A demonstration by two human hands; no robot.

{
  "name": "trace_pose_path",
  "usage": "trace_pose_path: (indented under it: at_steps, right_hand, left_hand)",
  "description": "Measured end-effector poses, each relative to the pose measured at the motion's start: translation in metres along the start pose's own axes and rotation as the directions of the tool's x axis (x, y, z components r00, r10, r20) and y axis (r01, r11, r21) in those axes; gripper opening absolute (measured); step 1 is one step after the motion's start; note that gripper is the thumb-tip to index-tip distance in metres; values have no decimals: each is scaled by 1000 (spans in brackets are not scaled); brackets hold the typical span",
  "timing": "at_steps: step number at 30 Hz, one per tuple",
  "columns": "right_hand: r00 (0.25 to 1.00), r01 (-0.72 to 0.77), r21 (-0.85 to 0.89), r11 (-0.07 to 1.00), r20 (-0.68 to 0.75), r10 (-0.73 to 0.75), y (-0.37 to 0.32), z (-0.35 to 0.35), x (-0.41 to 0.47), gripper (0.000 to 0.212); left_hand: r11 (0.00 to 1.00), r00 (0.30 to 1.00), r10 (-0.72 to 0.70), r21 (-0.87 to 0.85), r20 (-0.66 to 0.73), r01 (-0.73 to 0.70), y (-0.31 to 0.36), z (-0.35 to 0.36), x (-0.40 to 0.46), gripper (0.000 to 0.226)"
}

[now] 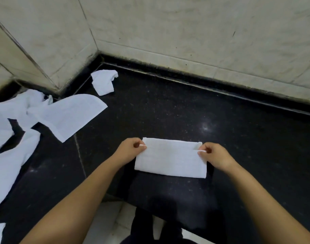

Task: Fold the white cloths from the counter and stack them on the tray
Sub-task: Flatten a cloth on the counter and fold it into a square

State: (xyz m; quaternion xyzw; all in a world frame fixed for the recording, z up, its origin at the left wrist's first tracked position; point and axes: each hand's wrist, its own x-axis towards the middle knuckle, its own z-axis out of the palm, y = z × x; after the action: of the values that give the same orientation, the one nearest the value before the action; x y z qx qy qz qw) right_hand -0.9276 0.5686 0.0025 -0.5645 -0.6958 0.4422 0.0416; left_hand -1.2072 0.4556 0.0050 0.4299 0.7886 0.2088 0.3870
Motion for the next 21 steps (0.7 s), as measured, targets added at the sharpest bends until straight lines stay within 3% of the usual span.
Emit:
trace_pose_path:
  at_steps: [6,10,13,16,21]
  right_hand:
    - [980,-61,-101,993,-194,40,-15,10,24,14]
    - [962,-86,-311,947,-272,-2,-11,23,26,19]
    - [956,-91,-476,875,-288,-58,-13,30,26,28]
    - [974,14,-513,858,-188,-128,-37,39,32,40]
    - [958,283,-491,824,110,-263,-97,87,54,39]
  left_hand:
    - [976,982,90,210,-163,-54,11,16,38,11]
    - [934,955,150,353,-256,-52,-4,34,39,16]
    - [946,937,120,323,-328,-8,-9,40,35,31]
    - [952,930,84,306,-357,31,-18,42,19,44]
    - [860,934,93,501,-344,99,-42,52,-15,62]
